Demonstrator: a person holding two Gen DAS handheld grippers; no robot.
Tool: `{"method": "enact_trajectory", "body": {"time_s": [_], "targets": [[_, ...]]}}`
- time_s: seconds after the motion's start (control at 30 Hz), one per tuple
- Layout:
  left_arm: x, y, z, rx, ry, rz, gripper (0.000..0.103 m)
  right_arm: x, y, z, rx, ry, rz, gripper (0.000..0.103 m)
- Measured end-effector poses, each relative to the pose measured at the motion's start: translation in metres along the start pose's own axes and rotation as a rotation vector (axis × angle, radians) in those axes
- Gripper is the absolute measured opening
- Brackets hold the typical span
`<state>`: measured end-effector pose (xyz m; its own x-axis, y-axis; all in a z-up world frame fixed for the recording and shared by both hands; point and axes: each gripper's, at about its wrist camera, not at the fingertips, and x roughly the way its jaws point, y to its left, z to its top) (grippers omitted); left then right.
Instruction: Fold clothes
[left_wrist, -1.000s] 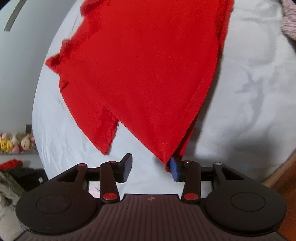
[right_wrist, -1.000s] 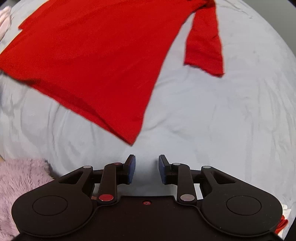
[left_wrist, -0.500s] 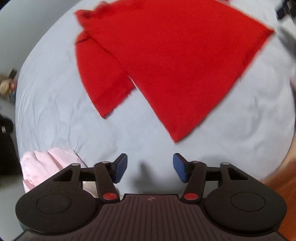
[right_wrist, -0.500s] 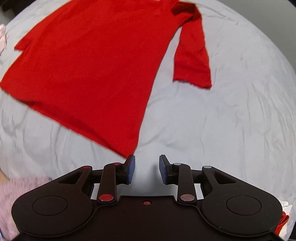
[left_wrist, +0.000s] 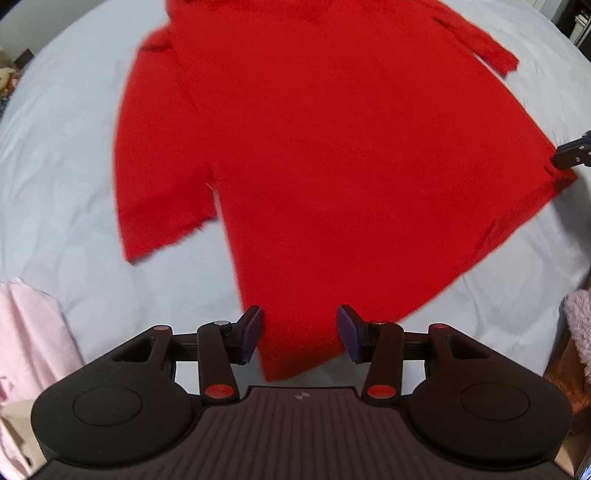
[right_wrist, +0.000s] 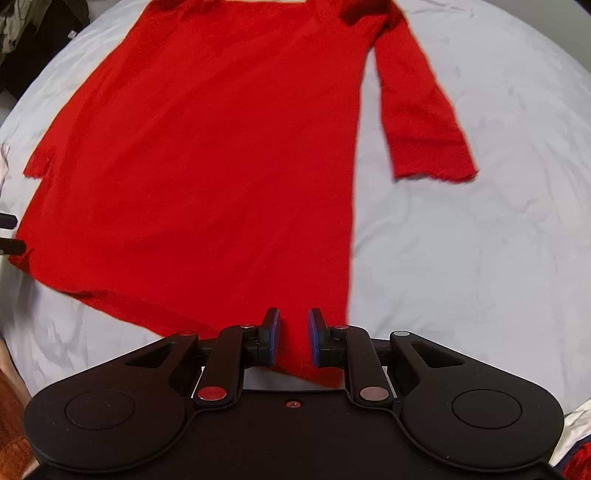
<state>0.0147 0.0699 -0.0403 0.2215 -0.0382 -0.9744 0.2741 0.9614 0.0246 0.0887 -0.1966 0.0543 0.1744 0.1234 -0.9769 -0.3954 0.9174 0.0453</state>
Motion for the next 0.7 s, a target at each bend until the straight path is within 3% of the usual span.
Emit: {"method": "enact_trajectory", "body": {"time_s": [0.33, 0.57, 0.7], "targets": [[0.006, -0.022, -0.007, 0.094, 0.021, 0.039, 0.044, 0.012, 0.016, -0.025, -0.067, 0.174, 0.019, 0.016], [-0.016, -0.034, 0.015, 0.010, -0.124, -0.041, 0.044, -0.004, 0.035, -0.009, -0.037, 0.027, 0.067, 0.016], [-0.019, -0.048, 0.028, -0.001, -0.133, -0.084, 0.044, 0.004, 0.046, 0.007, 0.030, -0.035, 0.101, 0.016]]}}
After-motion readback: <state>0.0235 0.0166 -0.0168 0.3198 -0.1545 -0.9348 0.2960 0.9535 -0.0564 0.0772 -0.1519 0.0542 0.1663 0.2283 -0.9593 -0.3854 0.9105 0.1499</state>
